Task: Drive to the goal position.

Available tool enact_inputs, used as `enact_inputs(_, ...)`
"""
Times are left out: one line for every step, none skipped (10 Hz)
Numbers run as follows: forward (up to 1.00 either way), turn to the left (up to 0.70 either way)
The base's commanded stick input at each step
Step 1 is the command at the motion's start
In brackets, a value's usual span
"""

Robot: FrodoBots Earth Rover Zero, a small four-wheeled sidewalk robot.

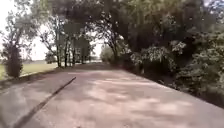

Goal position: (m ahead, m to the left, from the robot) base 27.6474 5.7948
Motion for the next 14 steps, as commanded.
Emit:
enact_inputs(1.0, -0.06)
enact_inputs(1.0, -0.05)
enact_inputs(1.0, -0.05)
enact_inputs(1.0, -0.05)
enact_inputs(1.0, -0.05)
enact_inputs(1.0, -0.05)
enact_inputs(1.0, -0.05)
enact_inputs(1.0, -0.05)
enact_inputs(1.0, -0.05)
enact_inputs(1.0, -0.05)
enact_inputs(1.0, -0.05)
enact_inputs(1.0, -0.05)
enact_inputs(1.0, -0.05)
enact_inputs(1.0, -0.05)
